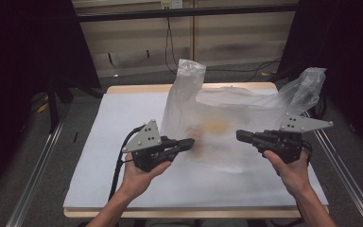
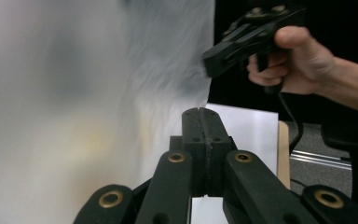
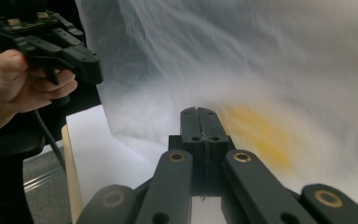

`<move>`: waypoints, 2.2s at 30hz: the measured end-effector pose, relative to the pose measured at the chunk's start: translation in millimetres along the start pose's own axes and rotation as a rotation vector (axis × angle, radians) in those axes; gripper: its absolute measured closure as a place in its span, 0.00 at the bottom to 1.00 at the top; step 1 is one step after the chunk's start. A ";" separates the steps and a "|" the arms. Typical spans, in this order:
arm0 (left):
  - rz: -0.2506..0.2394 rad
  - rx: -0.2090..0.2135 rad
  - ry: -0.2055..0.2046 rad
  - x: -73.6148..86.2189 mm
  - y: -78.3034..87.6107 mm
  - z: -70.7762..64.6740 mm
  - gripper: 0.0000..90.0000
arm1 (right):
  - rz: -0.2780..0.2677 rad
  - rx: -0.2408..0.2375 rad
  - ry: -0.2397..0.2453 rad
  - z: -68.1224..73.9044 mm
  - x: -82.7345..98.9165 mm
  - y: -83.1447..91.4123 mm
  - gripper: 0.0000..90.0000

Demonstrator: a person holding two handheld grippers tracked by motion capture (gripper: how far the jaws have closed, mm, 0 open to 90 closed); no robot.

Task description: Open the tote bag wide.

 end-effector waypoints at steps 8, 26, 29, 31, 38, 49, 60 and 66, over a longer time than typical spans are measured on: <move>-0.019 -0.033 -0.007 -23.9 -14.8 22.4 1.00 | -0.022 -0.007 0.039 -5.5 -41.7 -13.0 1.00; 0.000 -0.108 0.063 -10.6 -26.3 70.6 1.00 | -0.034 0.031 0.059 -40.4 -100.2 -36.6 1.00; 0.013 -0.115 0.067 -6.0 -27.6 75.2 1.00 | -0.041 0.048 0.055 -47.8 -108.1 -35.8 1.00; 0.015 -0.119 0.079 -3.7 -28.1 77.0 1.00 | -0.046 0.069 0.049 -54.8 -112.4 -33.7 1.00; 0.044 -0.145 0.081 7.7 -26.9 85.3 1.00 | -0.061 0.162 -0.015 -97.4 -115.4 -27.4 1.00; 0.049 -0.148 0.086 6.9 -24.7 89.8 1.00 | 0.018 0.146 -0.073 -106.2 -78.3 -54.4 1.00; -0.035 -0.090 0.039 -35.0 -28.2 69.8 1.00 | 0.032 0.045 -0.070 -70.1 -55.2 -95.9 1.00; -0.080 -0.064 0.032 -58.8 -28.4 66.8 1.00 | 0.021 -0.016 -0.094 -55.8 -50.4 -124.4 1.00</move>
Point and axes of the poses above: each handheld gripper's, and its own axes: y roughly backward along the jaws, x roughly out of its underside, z roughly to its left, the point moved 9 cm from there along -y, roughly forward along the jaws, and after that the axes turned 5 degrees about -x, right-handed, at the moved point
